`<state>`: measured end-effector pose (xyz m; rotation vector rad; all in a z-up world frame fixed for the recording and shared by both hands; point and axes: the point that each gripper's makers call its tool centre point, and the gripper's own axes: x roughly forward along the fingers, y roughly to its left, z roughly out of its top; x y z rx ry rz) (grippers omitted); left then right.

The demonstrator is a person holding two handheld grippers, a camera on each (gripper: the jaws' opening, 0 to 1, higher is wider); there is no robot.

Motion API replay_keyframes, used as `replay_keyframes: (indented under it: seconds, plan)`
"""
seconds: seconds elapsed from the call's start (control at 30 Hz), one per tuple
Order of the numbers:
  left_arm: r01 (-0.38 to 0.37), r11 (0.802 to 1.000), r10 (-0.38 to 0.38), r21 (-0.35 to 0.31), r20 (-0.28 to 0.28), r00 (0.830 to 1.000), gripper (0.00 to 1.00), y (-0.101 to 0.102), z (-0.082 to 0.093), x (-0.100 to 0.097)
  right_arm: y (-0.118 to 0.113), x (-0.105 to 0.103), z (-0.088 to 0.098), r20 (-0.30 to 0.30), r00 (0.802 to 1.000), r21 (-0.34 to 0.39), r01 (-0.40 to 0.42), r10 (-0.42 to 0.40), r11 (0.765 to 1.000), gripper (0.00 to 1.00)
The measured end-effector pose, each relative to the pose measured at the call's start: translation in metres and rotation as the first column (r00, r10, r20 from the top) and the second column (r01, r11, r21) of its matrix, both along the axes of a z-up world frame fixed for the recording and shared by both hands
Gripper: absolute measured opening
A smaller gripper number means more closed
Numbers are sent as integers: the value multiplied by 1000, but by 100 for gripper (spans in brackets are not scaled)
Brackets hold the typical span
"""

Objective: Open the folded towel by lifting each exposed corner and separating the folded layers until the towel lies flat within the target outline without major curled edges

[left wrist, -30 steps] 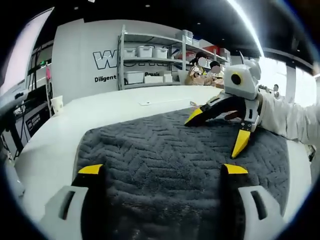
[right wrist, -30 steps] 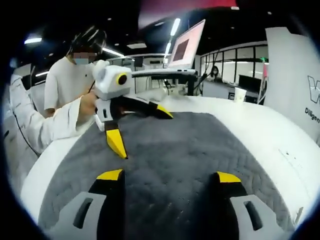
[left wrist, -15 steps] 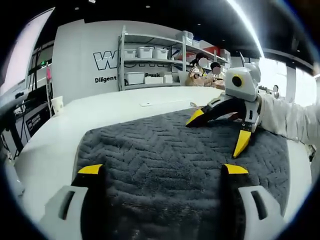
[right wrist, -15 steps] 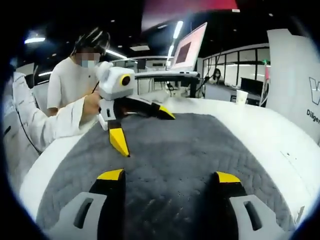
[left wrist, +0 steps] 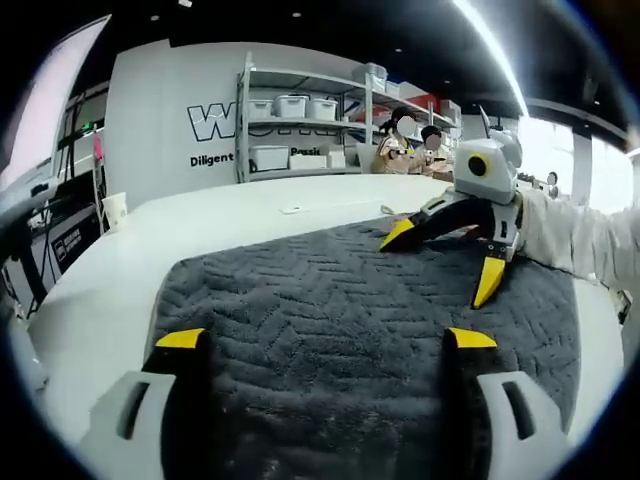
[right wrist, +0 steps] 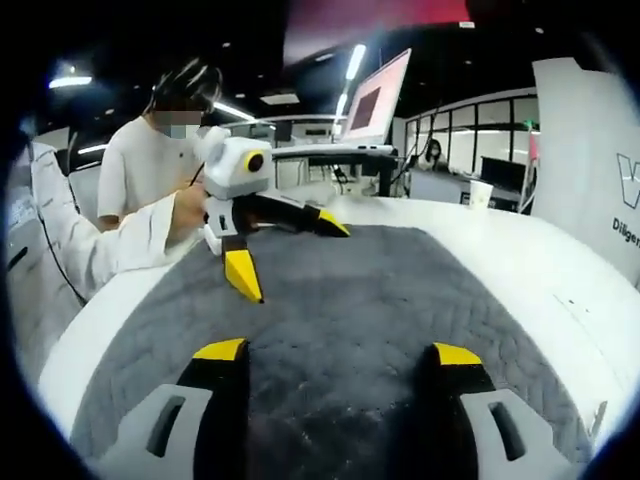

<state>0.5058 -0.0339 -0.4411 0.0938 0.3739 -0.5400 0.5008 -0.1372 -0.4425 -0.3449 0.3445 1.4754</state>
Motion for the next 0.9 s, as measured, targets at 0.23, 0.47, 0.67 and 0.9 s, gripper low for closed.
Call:
replay_keyframes:
  seconds: [0.23, 0.47, 0.67, 0.9]
  plan:
    - [0, 1000, 0, 0, 0, 1000, 95, 0, 0, 0, -12, 1, 0, -5, 1000, -32, 7, -7, 999, 70]
    - [0, 1000, 0, 0, 0, 1000, 95, 0, 0, 1, -29, 5, 0, -6, 1000, -61, 16, -16, 998, 70]
    - [0, 1000, 0, -1, 1, 1000, 95, 1, 0, 2, -42, 4, 0, -7, 1000, -82, 21, -21, 996, 70]
    - [-1, 1000, 1, -1, 2, 1000, 95, 1, 0, 1, -61, 2, -1, -6, 999, -109, 34, -35, 993, 70]
